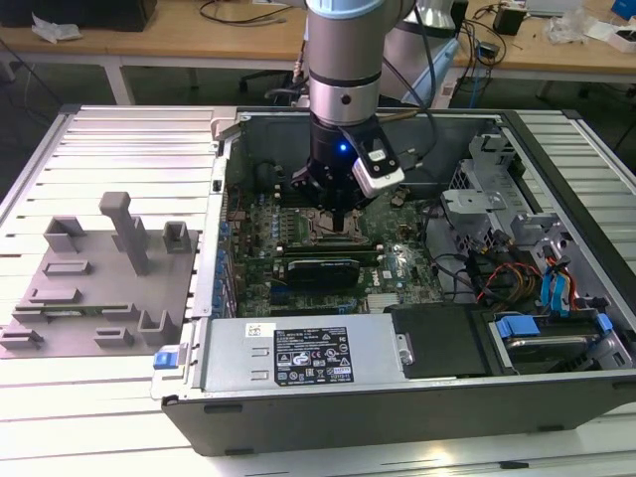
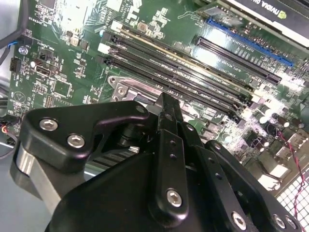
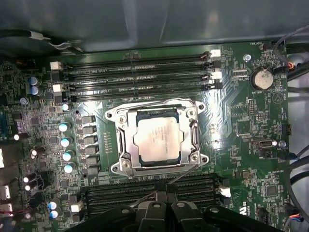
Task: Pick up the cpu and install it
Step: 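Install the second cpu locking lever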
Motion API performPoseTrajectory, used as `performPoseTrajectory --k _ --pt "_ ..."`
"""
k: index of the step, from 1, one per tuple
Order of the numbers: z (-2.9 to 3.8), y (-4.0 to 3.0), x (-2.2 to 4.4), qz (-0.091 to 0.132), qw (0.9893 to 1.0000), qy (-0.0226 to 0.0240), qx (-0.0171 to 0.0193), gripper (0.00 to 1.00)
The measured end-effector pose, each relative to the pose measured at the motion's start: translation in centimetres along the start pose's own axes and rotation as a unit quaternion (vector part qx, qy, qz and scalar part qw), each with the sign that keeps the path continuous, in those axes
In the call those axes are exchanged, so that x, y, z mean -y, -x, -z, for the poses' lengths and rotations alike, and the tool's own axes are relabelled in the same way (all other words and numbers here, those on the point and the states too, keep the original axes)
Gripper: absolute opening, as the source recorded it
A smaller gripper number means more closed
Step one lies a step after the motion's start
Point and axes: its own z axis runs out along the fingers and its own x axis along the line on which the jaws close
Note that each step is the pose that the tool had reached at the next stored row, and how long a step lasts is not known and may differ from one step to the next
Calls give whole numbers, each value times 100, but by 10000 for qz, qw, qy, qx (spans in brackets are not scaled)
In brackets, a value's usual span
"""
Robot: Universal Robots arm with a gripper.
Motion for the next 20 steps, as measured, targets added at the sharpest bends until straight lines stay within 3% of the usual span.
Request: performPoseTrajectory --k 20 --pt "-40 -46 6 19 10000 1 -3 11"
